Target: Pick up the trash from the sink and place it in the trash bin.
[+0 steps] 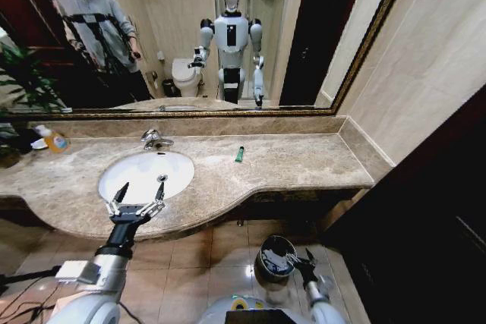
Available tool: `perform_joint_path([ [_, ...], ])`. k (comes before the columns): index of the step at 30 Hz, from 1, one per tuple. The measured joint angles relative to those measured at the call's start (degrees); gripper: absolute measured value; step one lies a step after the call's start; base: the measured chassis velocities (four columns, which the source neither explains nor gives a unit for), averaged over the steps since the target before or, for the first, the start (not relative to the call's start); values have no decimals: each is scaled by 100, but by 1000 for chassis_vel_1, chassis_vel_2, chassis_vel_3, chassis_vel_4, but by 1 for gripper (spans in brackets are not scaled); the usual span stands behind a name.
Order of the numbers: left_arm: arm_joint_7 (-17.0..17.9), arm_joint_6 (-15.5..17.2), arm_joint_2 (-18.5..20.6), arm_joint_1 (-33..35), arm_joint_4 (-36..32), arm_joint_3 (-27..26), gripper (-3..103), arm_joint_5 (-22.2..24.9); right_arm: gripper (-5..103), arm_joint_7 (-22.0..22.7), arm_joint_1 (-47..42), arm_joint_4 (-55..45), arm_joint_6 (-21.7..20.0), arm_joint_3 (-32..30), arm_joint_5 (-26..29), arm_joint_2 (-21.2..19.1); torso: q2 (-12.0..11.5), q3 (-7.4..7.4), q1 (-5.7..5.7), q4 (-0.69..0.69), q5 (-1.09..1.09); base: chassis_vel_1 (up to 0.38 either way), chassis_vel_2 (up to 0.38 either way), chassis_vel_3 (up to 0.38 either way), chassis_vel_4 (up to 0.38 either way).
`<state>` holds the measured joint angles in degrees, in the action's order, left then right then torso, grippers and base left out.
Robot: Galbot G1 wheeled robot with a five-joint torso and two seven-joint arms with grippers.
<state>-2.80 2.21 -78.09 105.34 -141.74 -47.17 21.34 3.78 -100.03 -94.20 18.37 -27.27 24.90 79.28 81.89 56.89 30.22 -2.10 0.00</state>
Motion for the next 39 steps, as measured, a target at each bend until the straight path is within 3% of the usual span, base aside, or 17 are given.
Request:
perform_joint_path([
  [4,1,0,0,0,0,0,100,0,100,133,-459,-804,182,-103,-442,150,0,0,0,-1,-1,0,0,0,0],
  [9,1,0,0,0,0,0,100,0,100,-59,-793,-1672,407,-275,-1028,269,0,0,0,-1,-1,0,0,0,0],
  [12,1,0,0,0,0,0,100,0,100,-136,-916,-2077,461,-268,-1096,258,0,0,1,-1,-1,0,0,0,0],
  [15,0,0,0,0,0,0,100,0,100,-355,-928,-2356,511,-249,-1066,216,0,1,1,-1,-1,0,0,0,0],
  [17,0,0,0,0,0,0,100,0,100,-861,-747,-2536,468,-259,-1032,166,0,1,0,-1,-1,0,0,0,0],
  [19,0,0,0,0,0,0,100,0,100,-1386,-441,-2621,257,-268,-1033,87,0,1,1,-1,0,0,0,0,0],
  [22,0,0,0,0,0,0,100,0,100,-1573,-119,-2717,-64,-194,-1026,-46,0,1,1,-1,0,0,0,0,0],
  [24,1,0,-1,0,0,0,100,0,100,-1578,452,-2899,-773,11,-941,-440,0,1,1,-1,0,0,0,0,0],
  [25,1,0,-1,0,0,0,100,0,100,-1578,452,-2899,-773,11,-941,-440,0,1,1,-1,0,0,0,0,0],
  [28,0,0,0,0,0,0,100,0,100,-1736,1337,-3049,-1923,236,-535,-1070,-1,2,2,-2,0,0,0,0,0],
  [30,0,0,0,0,0,0,100,0,100,-1762,1453,-3045,-2017,269,-484,-1136,-1,2,2,-2,0,0,0,0,0],
  [33,1,0,0,0,0,0,100,0,100,-1922,2157,-2798,-2512,525,-192,-1477,-1,2,2,-1,0,0,0,0,0],
  [39,0,0,0,0,0,0,100,0,100,-1990,2957,-2227,-2632,1035,-40,-1689,-1,2,2,-1,0,0,0,0,0],
])
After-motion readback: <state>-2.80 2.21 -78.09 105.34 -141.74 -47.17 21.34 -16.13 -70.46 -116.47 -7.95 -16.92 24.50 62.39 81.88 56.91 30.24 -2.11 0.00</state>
